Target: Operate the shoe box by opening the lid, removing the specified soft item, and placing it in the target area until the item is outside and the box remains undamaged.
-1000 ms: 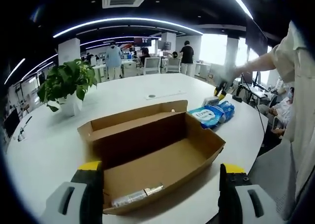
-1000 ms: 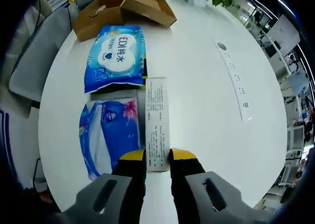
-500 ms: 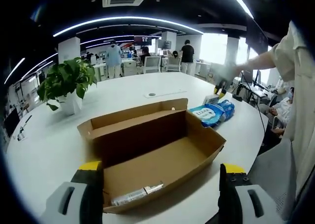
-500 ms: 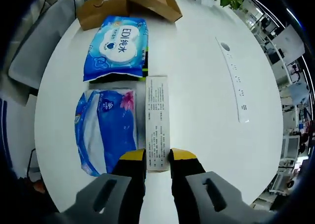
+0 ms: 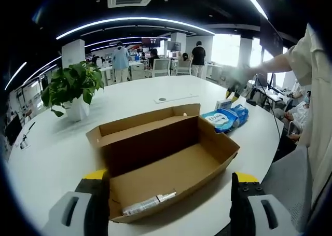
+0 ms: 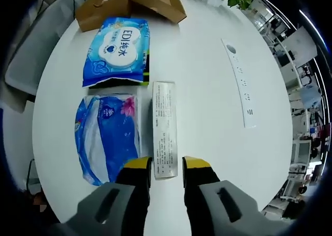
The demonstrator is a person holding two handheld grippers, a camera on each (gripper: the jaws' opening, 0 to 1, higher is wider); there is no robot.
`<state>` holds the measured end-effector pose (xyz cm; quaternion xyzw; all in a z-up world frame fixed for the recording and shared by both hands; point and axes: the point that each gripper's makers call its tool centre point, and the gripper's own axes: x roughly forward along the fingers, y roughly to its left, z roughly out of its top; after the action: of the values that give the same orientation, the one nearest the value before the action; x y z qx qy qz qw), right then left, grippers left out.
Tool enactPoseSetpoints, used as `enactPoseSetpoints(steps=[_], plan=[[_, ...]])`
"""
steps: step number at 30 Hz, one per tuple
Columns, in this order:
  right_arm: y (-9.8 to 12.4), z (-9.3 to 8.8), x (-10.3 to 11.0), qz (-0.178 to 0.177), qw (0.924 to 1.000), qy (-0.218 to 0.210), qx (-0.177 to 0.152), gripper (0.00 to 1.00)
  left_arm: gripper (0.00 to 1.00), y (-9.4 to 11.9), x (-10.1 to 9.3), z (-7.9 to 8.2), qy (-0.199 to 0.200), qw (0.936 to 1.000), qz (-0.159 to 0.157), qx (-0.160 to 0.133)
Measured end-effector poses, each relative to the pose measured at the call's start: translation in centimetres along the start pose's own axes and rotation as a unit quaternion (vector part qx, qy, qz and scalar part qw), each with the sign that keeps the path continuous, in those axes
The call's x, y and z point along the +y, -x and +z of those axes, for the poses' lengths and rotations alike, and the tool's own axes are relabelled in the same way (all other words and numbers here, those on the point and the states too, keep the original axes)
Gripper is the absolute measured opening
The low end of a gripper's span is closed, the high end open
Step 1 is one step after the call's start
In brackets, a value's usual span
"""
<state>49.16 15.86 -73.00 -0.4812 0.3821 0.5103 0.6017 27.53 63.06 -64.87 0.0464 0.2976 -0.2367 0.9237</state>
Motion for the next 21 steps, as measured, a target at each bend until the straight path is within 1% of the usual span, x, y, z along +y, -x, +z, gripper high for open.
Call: enactPoseSetpoints(steps=[3, 6, 10, 14, 17, 21], plan=[[0.4, 0.1, 0.3, -0.002, 1.0000, -0.001, -0.001, 0.23, 0.99, 0.2, 0.3, 0.2, 0.001, 1.0000, 0.006, -0.003], [1.1, 0.1, 0.5, -0.011, 0.9999, -0.007, 0.000, 0.26, 0.98, 0.2, 0.4, 0.4, 0.005, 0.9999, 0.007, -0.006], [2.0, 0.5, 1.0, -0.020, 0.9996, -0.018, -0.005, 0.31, 0.95, 0.3, 0.3, 0.2, 0.010, 1.0000, -0.001, 0.002], [2.9, 0.9, 1.5, -0.032, 0.9988, -0.035, -0.014, 0.37, 0.95, 0.4, 0.5, 0.4, 0.018, 0.9998, 0.000, -0.005], [3.7, 1.4, 2.0, -0.043, 0.9972, -0.056, -0.026, 0.42, 0.94, 0.4, 0.6, 0.4, 0.013, 0.9999, -0.001, -0.003], [4.7, 2.4, 2.6, -0.058, 0.9933, -0.087, -0.051, 0.46, 0.93, 0.2, 0.7, 0.1, -0.002, 0.9998, -0.013, 0.014]])
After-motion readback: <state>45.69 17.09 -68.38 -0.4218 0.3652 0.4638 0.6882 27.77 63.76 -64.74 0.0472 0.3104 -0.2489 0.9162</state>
